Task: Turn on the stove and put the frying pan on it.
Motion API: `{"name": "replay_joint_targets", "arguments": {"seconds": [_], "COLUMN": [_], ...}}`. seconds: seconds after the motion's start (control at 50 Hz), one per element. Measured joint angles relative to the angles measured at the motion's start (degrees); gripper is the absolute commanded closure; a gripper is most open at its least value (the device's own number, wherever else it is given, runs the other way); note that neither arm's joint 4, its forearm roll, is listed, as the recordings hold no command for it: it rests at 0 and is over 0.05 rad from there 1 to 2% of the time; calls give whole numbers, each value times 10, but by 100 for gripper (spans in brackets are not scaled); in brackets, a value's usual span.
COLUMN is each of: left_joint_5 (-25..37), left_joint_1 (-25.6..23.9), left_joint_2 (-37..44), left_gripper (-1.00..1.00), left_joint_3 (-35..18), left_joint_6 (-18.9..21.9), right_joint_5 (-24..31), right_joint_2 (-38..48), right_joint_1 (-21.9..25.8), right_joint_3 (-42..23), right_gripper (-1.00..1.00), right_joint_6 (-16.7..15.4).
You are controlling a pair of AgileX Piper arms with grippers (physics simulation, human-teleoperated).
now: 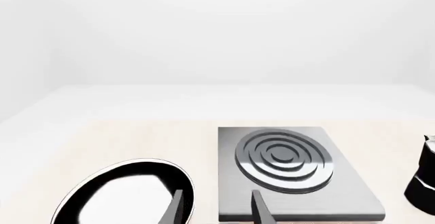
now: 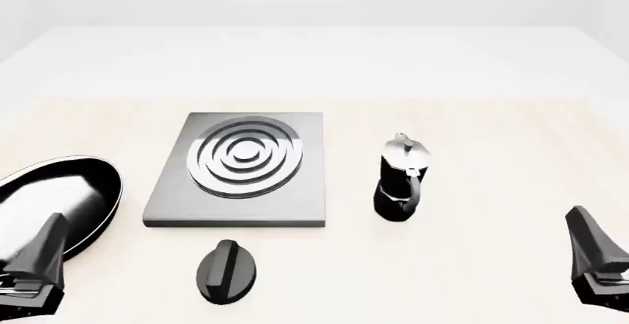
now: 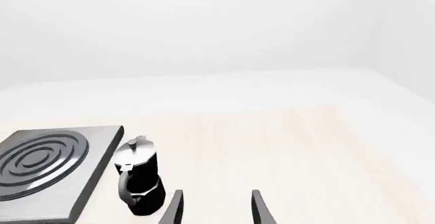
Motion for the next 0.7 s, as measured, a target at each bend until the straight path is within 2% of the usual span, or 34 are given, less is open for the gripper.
{"name": "replay_joint_targets", "arguments": {"seconds": [0.28, 0.42, 0.62, 0.7], "left_joint_5": [4, 25, 85, 122], "left_joint_1": [-11, -29, -98, -141], "left_joint_2": [0, 1, 37, 71], "left_gripper": [-100, -100, -100, -100], "left_joint_3": [-2, -12, -41, -67], "left_joint_6": [7, 6, 3, 1], "right_joint_5": [-19, -21, -20, -19], "right_joint_2": [-24, -28, -30, -31], "right_joint_1": [15, 22, 35, 41], "right_joint_3": [23, 27, 28, 26], "right_gripper": [-100, -100, -100, -100], "right_joint_6": [-13, -17, -22, -24]}}
